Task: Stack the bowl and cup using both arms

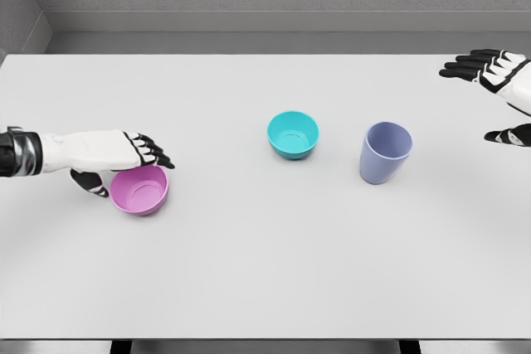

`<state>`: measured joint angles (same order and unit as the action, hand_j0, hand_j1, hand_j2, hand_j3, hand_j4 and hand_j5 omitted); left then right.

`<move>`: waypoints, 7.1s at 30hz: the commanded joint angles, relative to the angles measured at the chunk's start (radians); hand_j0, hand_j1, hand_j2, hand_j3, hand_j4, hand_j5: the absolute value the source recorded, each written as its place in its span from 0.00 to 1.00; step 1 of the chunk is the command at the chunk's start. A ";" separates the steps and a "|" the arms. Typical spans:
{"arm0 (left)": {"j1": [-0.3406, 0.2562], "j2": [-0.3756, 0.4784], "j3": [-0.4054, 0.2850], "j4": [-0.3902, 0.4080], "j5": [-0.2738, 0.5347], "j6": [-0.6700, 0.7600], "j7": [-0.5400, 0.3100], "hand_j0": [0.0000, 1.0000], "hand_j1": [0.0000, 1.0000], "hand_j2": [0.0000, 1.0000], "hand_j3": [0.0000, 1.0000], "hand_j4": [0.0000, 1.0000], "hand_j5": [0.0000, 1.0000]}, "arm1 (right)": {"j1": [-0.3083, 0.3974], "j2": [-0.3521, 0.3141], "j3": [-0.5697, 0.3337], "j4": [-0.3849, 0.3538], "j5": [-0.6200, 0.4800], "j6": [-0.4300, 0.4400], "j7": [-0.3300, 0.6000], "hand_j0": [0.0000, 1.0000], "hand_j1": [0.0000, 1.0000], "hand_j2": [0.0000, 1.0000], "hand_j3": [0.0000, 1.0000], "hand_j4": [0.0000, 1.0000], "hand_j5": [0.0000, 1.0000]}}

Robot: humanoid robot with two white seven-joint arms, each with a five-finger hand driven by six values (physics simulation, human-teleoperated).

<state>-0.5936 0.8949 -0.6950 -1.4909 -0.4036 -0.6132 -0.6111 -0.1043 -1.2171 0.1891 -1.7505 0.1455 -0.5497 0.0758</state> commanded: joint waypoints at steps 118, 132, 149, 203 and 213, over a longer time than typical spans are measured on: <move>-0.393 -0.700 -0.175 0.512 -0.136 0.002 0.000 0.54 0.54 0.54 0.54 0.54 0.54 | 0.000 -0.002 0.000 0.006 -0.007 0.002 -0.001 1.00 1.00 1.00 1.00 1.00 1.00; -0.393 -0.700 -0.172 0.517 -0.136 0.002 0.000 1.00 1.00 1.00 1.00 1.00 1.00 | 0.000 -0.002 0.000 0.006 -0.007 0.002 -0.001 1.00 1.00 1.00 1.00 1.00 1.00; -0.402 -0.383 -0.161 0.339 0.049 0.002 0.073 1.00 1.00 1.00 1.00 1.00 1.00 | 0.002 -0.012 -0.031 0.006 -0.007 0.002 -0.001 1.00 1.00 1.00 1.00 1.00 1.00; -0.114 0.082 -0.098 0.155 0.063 0.002 0.427 1.00 1.00 1.00 1.00 1.00 1.00 | -0.494 0.220 0.331 0.003 0.129 0.027 0.535 1.00 1.00 1.00 1.00 1.00 1.00; -0.114 0.082 -0.098 0.156 0.062 0.002 0.426 1.00 1.00 1.00 1.00 1.00 1.00 | -0.494 0.238 0.365 0.057 0.141 0.028 0.535 1.00 1.00 1.00 1.00 1.00 1.00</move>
<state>-0.7072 0.9755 -0.7942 -1.3347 -0.3480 -0.6118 -0.1861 -0.5983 -0.9810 0.5430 -1.7063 0.2901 -0.5246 0.6113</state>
